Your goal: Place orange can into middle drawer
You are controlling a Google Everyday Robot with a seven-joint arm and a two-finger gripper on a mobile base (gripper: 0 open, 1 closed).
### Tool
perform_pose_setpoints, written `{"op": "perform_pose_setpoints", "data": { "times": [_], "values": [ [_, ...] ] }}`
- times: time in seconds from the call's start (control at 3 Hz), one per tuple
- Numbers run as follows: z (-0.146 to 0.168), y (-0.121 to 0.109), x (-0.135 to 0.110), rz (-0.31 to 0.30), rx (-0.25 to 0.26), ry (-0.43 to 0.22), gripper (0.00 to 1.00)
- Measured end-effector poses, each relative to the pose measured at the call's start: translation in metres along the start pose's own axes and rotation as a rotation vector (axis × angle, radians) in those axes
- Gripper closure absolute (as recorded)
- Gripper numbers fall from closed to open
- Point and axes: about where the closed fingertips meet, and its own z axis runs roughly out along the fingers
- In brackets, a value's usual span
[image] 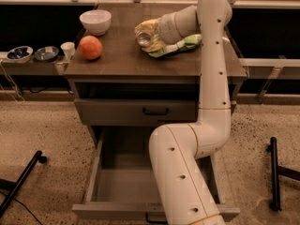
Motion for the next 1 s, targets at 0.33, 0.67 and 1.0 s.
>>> {"op": "perform_pose_setpoints", "data": {
  "times": [0.33,0.67,1.0],
  "values": [
    [0.000,0.000,0.000,0.000,0.000,0.000,1.00],
    [-0.002,-0.011,0.001,-0.044,0.029,0.002,1.00],
    [-0.015,-0.053,-0.025,-0.285,0.006,-0.001,1.00]
  ]
}}
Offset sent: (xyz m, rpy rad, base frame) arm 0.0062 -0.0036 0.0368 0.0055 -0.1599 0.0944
